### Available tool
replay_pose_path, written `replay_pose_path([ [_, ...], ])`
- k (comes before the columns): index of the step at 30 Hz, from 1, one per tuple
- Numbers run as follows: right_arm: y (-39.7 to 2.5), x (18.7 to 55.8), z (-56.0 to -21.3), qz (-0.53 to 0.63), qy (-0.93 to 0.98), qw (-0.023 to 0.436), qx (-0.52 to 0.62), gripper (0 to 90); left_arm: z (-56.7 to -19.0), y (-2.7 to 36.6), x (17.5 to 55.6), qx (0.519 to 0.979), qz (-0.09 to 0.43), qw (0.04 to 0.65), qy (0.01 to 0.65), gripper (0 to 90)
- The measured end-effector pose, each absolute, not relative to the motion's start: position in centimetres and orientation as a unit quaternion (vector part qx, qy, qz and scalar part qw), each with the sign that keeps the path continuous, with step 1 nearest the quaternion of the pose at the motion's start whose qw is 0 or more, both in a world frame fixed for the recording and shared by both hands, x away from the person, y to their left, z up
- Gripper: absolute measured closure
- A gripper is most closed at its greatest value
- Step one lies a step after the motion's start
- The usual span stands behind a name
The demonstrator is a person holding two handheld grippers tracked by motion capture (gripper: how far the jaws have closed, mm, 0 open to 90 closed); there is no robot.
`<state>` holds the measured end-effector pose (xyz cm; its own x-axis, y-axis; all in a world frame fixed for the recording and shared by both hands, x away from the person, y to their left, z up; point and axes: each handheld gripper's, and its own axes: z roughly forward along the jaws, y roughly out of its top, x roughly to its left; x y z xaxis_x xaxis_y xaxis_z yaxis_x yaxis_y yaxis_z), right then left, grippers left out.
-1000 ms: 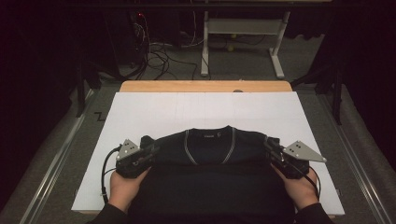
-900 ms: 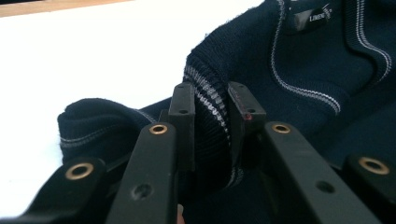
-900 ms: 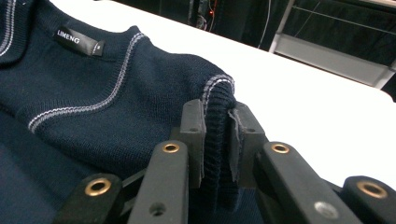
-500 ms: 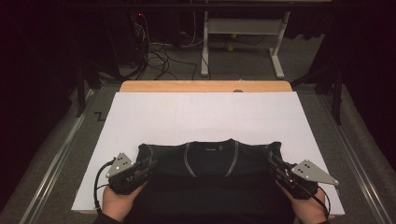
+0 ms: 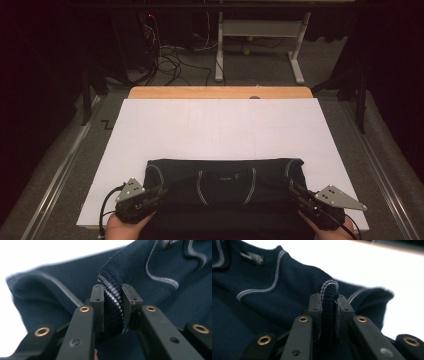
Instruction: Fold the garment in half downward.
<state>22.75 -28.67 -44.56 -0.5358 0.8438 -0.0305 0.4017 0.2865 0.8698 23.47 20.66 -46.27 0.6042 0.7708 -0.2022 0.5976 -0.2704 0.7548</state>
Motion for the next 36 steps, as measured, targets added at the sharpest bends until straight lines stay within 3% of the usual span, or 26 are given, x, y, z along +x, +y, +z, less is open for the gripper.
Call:
replay_pose_path([
  [6, -28.5, 22.9, -45.9, 0.388, 0.788, 0.218, 0.426, 77.7, -46.9, 20.7, 23.8, 0.799, 0.084, 0.398, 0.442, 69.1],
  [14, -28.5, 23.3, -46.6, 0.368, 0.797, 0.2, 0.435, 74.9, -47.6, 20.7, 24.1, 0.806, 0.089, 0.388, 0.437, 61.4],
  [19, -28.9, 23.2, -46.3, 0.388, 0.785, 0.202, 0.438, 61.7, -47.5, 21.1, 24.4, 0.799, 0.095, 0.397, 0.443, 44.3],
  [23, -29.4, 23.2, -45.5, 0.416, 0.768, 0.213, 0.439, 50.2, -47.1, 21.6, 24.3, 0.789, 0.111, 0.404, 0.45, 37.7],
  [32, -30.9, 24.3, -44.5, 0.434, 0.735, 0.235, 0.465, 44.8, -46.0, 23.7, 25.8, 0.745, 0.153, 0.428, 0.488, 37.7],
  [35, -31.3, 25.7, -44.6, 0.427, 0.725, 0.243, 0.482, 42.6, -46.0, 24.2, 27.4, 0.738, 0.148, 0.431, 0.498, 33.1],
  [36, -31.6, 26.9, -44.7, 0.429, 0.716, 0.242, 0.495, 41.5, -45.9, 24.3, 28.0, 0.738, 0.151, 0.432, 0.496, 25.4],
])
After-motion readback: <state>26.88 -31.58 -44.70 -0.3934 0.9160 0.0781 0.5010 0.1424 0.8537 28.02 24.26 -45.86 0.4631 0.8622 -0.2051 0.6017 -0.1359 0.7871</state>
